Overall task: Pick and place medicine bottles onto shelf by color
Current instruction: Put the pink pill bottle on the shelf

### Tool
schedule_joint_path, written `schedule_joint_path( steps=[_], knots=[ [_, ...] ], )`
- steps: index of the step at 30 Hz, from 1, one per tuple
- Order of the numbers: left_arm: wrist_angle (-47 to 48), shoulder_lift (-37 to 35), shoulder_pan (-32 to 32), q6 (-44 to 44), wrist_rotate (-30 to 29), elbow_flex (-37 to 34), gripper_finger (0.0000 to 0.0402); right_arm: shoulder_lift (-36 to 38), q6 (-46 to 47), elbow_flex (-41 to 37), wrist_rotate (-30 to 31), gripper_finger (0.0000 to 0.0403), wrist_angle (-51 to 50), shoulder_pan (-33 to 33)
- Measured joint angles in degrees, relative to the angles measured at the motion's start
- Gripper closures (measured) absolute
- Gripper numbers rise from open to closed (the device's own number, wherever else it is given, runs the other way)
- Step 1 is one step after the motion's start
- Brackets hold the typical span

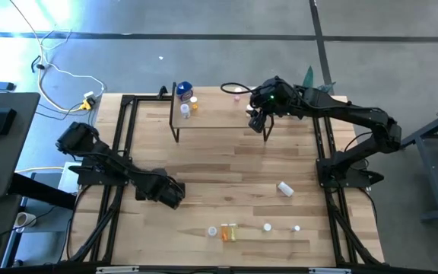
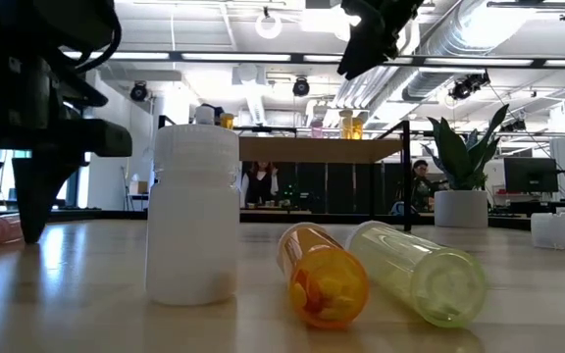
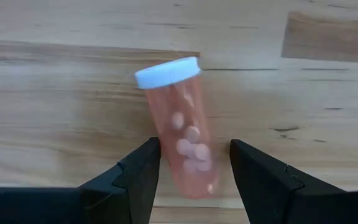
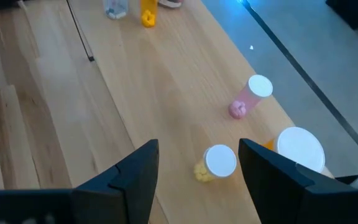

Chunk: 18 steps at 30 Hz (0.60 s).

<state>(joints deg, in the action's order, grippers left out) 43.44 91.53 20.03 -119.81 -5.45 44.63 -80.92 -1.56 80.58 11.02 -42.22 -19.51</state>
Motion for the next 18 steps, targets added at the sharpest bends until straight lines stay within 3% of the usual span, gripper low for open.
schedule_joint_path(
  steps=[9,18],
  knots=[
    [0.2,0.8,0.0,3.2,0.5,0.0,0.0223,0.0,0.0,0.0,0.0,0.019,1.0,0.0],
    [-0.3,0.1,0.0,13.2,0.7,-0.1,0.0282,0.0,3.0,0.0,0.0,0.019,0.9,0.0]
  ],
)
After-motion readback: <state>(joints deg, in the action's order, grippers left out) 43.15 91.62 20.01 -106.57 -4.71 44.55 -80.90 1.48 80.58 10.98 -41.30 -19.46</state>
